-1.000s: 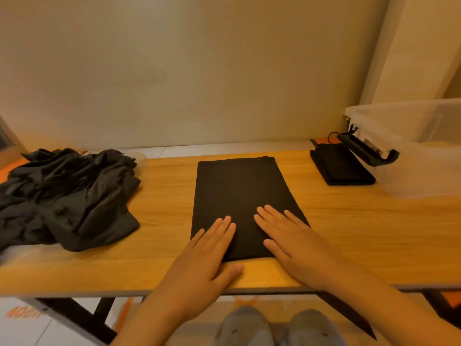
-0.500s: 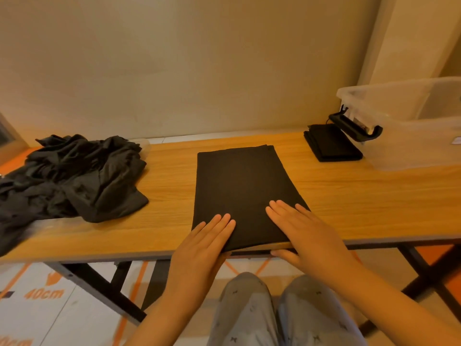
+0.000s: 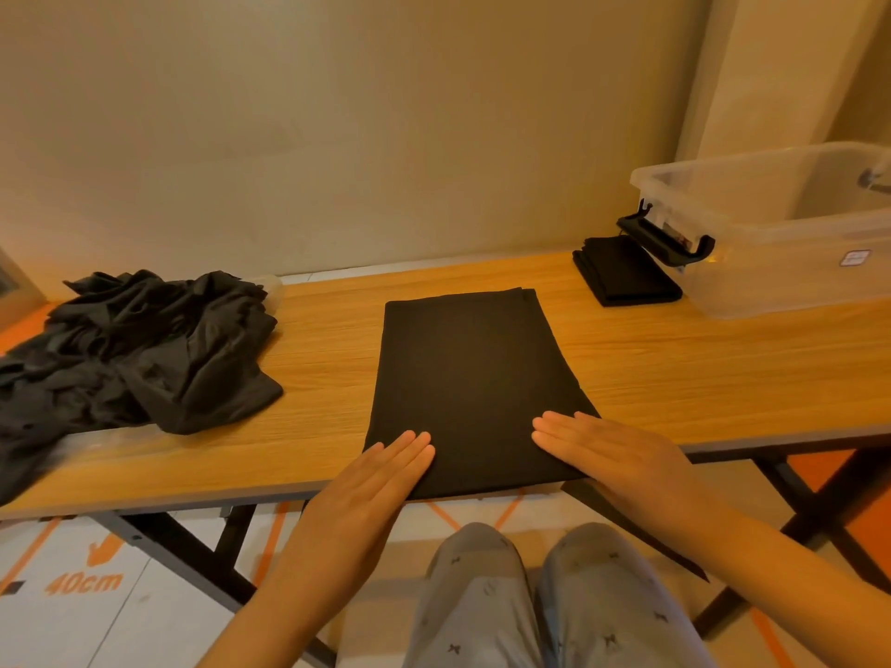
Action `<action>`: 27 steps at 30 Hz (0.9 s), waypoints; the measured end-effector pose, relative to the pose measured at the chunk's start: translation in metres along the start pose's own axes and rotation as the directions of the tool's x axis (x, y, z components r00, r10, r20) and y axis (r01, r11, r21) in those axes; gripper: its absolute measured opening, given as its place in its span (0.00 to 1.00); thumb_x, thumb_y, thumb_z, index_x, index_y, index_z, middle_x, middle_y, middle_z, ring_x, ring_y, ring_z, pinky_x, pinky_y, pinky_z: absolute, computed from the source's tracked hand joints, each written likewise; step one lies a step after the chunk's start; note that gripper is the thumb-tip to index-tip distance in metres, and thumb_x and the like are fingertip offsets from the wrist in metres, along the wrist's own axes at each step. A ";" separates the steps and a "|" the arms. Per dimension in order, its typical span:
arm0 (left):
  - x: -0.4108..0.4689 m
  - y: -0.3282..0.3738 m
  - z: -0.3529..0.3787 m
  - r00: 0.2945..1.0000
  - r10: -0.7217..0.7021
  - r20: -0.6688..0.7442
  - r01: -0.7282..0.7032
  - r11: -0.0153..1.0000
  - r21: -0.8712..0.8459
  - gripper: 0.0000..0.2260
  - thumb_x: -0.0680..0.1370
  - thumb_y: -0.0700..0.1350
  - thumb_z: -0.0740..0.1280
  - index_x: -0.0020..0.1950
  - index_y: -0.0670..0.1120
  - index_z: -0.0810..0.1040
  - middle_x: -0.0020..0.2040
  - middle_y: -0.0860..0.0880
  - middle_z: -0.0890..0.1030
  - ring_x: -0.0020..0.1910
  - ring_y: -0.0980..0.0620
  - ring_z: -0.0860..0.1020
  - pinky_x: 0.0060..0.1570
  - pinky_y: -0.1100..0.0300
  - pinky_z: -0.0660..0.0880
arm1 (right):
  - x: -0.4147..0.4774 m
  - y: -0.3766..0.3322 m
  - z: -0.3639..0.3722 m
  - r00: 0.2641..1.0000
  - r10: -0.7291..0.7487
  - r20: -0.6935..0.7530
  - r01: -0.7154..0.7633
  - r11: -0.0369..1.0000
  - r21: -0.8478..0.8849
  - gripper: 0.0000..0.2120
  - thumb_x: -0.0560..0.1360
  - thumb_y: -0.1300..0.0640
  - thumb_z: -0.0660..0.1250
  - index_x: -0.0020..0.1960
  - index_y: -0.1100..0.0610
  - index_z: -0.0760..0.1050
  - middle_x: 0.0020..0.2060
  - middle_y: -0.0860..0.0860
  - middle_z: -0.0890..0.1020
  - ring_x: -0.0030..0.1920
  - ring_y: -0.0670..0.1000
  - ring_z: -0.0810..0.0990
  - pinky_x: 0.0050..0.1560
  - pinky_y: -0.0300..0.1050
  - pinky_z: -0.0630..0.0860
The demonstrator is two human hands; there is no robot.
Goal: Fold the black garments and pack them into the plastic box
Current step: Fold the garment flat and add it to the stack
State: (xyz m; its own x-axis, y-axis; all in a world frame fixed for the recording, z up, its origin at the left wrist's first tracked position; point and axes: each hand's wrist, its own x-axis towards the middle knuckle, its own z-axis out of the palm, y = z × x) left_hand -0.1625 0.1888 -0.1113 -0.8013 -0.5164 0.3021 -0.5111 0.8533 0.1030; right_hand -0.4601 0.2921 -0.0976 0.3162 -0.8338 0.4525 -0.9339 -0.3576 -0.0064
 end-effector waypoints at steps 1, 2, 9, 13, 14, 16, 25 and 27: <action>-0.001 0.000 -0.001 1.000 0.007 -0.004 -0.008 1.000 -0.020 0.39 0.71 0.32 0.71 0.77 0.51 0.60 0.76 0.53 0.63 0.75 0.58 0.58 0.74 0.62 0.48 | -0.002 0.001 -0.001 1.000 -0.007 0.002 0.006 1.000 0.024 0.36 0.58 0.70 0.79 0.65 0.57 0.76 0.63 0.52 0.78 0.63 0.48 0.75 0.63 0.46 0.71; -0.003 0.000 -0.002 1.000 0.013 -0.021 -0.014 0.999 -0.048 0.35 0.73 0.34 0.69 0.77 0.52 0.60 0.75 0.54 0.64 0.74 0.59 0.60 0.74 0.64 0.48 | -0.003 0.003 -0.002 1.000 -0.010 0.003 0.010 0.998 0.059 0.33 0.62 0.68 0.78 0.66 0.56 0.75 0.64 0.50 0.77 0.64 0.46 0.75 0.64 0.44 0.71; 0.010 0.008 -0.031 0.963 -0.131 -0.236 0.048 0.944 -0.328 0.17 0.80 0.61 0.53 0.64 0.60 0.73 0.56 0.65 0.77 0.57 0.68 0.75 0.54 0.74 0.71 | 0.010 -0.004 -0.036 0.938 0.317 0.143 -0.347 0.832 0.433 0.13 0.74 0.39 0.56 0.58 0.31 0.69 0.52 0.33 0.79 0.52 0.38 0.79 0.50 0.34 0.77; 0.035 0.000 -0.051 0.927 -0.198 -0.318 0.056 0.913 -0.405 0.10 0.77 0.56 0.60 0.56 0.64 0.74 0.48 0.67 0.79 0.50 0.65 0.77 0.48 0.75 0.72 | 0.033 0.002 -0.051 0.903 0.417 0.099 -0.386 0.693 0.609 0.08 0.72 0.47 0.62 0.49 0.37 0.75 0.42 0.34 0.81 0.51 0.34 0.77 0.49 0.26 0.70; 0.043 -0.004 -0.056 0.921 -0.211 -0.328 0.059 0.906 -0.419 0.08 0.77 0.56 0.60 0.55 0.64 0.74 0.50 0.67 0.79 0.50 0.65 0.78 0.47 0.75 0.72 | 0.039 0.005 -0.053 0.895 0.432 0.116 -0.402 0.662 0.633 0.06 0.73 0.49 0.64 0.48 0.39 0.76 0.41 0.35 0.81 0.49 0.35 0.77 0.48 0.26 0.71; 0.062 -0.012 -0.064 0.913 -0.246 -0.326 0.073 0.884 -0.461 0.04 0.77 0.56 0.63 0.52 0.64 0.74 0.49 0.70 0.78 0.50 0.65 0.78 0.45 0.74 0.73 | 0.055 0.017 -0.054 0.877 0.454 0.156 -0.428 0.595 0.680 0.06 0.76 0.54 0.65 0.47 0.44 0.78 0.41 0.36 0.81 0.45 0.36 0.78 0.43 0.28 0.72; 0.173 -0.077 -0.070 0.907 -0.412 -0.089 0.298 0.776 -0.556 0.03 0.78 0.47 0.67 0.48 0.51 0.79 0.43 0.55 0.81 0.39 0.65 0.78 0.34 0.74 0.73 | 0.154 0.089 -0.036 0.680 0.621 0.390 -0.688 0.358 0.632 0.04 0.76 0.50 0.67 0.43 0.49 0.77 0.40 0.47 0.82 0.43 0.46 0.81 0.37 0.36 0.74; 0.195 -0.094 -0.063 0.904 -0.426 -0.041 0.344 0.782 -0.520 0.04 0.78 0.48 0.66 0.49 0.49 0.79 0.42 0.54 0.81 0.37 0.60 0.79 0.30 0.72 0.73 | 0.175 0.107 -0.027 0.640 0.642 0.422 -0.724 0.322 0.610 0.04 0.76 0.51 0.68 0.44 0.50 0.77 0.40 0.48 0.80 0.42 0.46 0.79 0.34 0.36 0.73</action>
State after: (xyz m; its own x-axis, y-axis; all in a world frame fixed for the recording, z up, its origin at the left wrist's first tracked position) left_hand -0.2509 0.0121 -0.0019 -0.4941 -0.8270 0.2683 -0.5135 0.5266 0.6776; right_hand -0.5089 0.1194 0.0054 -0.3267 -0.9408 -0.0905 -0.4275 0.2325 -0.8736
